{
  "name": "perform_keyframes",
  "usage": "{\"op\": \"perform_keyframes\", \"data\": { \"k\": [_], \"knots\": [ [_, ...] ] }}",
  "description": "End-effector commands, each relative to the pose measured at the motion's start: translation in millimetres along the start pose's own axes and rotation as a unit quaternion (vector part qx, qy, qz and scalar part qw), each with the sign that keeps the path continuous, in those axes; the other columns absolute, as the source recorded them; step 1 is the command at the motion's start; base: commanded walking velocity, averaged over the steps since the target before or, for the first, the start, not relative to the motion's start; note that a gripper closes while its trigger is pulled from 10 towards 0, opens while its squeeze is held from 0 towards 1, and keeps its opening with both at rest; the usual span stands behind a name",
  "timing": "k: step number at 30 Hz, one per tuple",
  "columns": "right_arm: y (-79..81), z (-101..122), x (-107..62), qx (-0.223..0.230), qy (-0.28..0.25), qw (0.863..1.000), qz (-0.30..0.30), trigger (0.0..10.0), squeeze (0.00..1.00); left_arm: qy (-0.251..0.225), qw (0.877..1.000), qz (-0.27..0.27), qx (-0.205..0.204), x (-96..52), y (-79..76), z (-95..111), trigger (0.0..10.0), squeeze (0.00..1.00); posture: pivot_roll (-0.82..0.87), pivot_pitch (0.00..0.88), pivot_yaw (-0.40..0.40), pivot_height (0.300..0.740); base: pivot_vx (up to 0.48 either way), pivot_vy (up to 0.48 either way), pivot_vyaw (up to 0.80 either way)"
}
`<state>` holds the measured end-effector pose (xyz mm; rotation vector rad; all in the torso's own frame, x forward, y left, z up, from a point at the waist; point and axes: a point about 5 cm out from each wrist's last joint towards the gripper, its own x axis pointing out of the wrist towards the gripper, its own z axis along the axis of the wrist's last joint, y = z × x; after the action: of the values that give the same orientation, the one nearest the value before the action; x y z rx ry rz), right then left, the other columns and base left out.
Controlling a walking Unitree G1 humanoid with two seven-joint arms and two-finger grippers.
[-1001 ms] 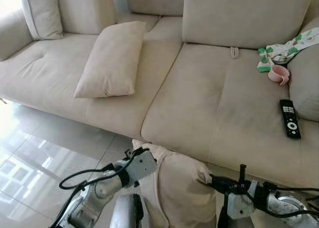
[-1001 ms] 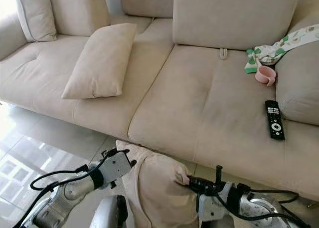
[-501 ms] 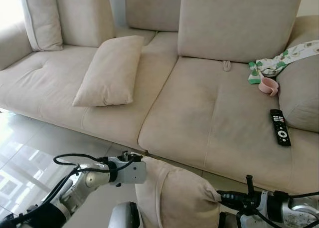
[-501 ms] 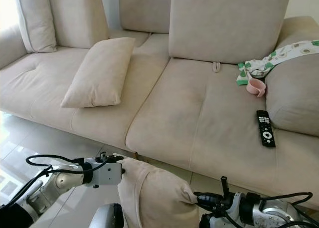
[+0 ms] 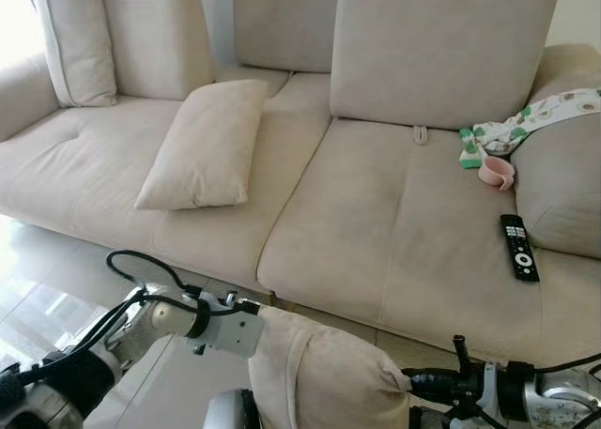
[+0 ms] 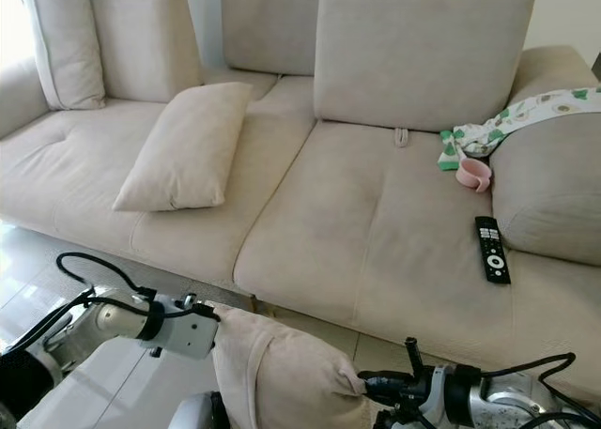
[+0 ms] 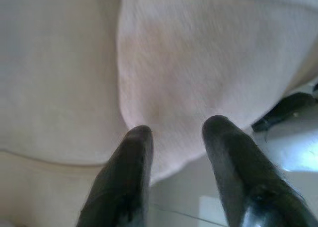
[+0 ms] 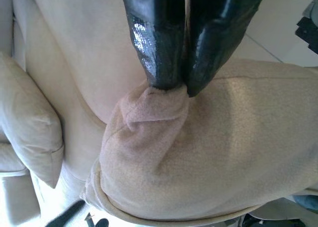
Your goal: Move the pillow to the sofa from floor
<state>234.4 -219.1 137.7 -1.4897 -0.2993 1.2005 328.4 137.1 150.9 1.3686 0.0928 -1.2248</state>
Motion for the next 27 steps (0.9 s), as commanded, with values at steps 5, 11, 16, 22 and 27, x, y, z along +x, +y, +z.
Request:
{"op": "perform_keyframes", "data": {
  "k": [5, 11, 16, 22, 27],
  "knots": [
    [5.1, 4.0, 4.6, -0.008, -0.014, 1.000, 0.016, 0.0, 0.00, -0.034, 0.999, -0.021, 0.008, -0.2, -0.2, 7.3, 10.0, 1.00, 0.16, 0.112, 0.086, 0.497, 0.000, 0.000, 0.00],
    [2.5, 10.0, 13.5, -0.014, -0.032, 0.999, 0.013, 0.0, 0.00, 0.003, 0.998, -0.044, 0.045, 6.0, -6.2, 1.0, 10.0, 0.00, 0.16, 0.104, 0.077, 0.497, 0.000, 0.000, 0.00],
    [1.5, 14.8, 18.4, -0.019, -0.045, 0.999, 0.013, 0.0, 0.00, 0.047, 0.997, -0.011, 0.058, 15.7, 5.7, -2.6, 10.0, 0.00, 0.16, 0.100, 0.075, 0.497, 0.000, 0.000, 0.00],
    [-0.4, 17.0, 20.1, -0.024, -0.050, 0.998, 0.009, 0.0, 0.00, 0.062, 0.997, -0.005, 0.050, 22.9, 8.0, -1.9, 10.0, 0.00, 0.16, 0.099, 0.075, 0.497, 0.000, 0.000, 0.00],
    [-0.5, 16.4, 20.0, -0.021, -0.046, 0.999, 0.004, 0.0, 0.00, 0.075, 0.992, -0.081, 0.055, 23.1, -11.1, -7.5, 10.0, 0.00, 0.15, 0.096, 0.077, 0.497, 0.000, 0.000, 0.00]
  ]
}}
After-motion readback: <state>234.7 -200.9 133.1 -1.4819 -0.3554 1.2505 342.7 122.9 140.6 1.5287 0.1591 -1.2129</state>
